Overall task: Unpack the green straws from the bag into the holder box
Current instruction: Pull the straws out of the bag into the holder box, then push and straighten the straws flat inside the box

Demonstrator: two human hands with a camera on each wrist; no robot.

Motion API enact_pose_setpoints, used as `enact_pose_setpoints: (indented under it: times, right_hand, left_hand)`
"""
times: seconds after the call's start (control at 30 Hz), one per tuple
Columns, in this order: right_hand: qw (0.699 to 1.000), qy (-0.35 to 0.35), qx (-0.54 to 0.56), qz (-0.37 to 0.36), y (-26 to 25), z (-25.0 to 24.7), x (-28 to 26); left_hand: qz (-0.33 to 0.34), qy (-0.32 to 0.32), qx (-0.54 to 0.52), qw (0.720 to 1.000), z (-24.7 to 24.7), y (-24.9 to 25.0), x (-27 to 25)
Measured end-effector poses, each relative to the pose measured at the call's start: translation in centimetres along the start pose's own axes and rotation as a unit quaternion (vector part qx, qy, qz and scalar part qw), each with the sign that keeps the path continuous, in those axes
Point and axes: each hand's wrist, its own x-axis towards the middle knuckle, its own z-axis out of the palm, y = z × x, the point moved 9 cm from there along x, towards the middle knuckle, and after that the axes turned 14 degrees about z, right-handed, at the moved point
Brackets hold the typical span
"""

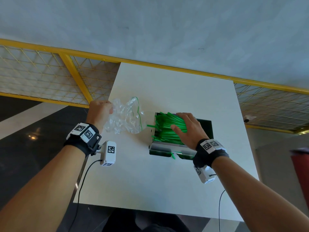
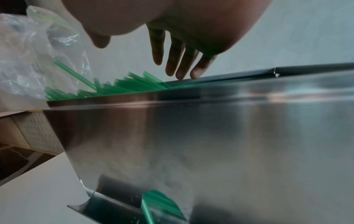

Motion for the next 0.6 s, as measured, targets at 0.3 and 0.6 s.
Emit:
enact_pose_setpoints:
  times: [0.3,0.6]
  right_hand:
    - [1.0,0.018,-0.015,0.013,1.8,1.0,0.3]
    - [1.0,0.012,-0.022,0.015,1.5,1.9,-0.4]
  left_hand:
    - [-0.03,0.001,0.014,0.999,-1.5,-2.1,-0.4]
    - [-0.019,-0.025,0.045,0.999,0.7,-5.4,-1.0]
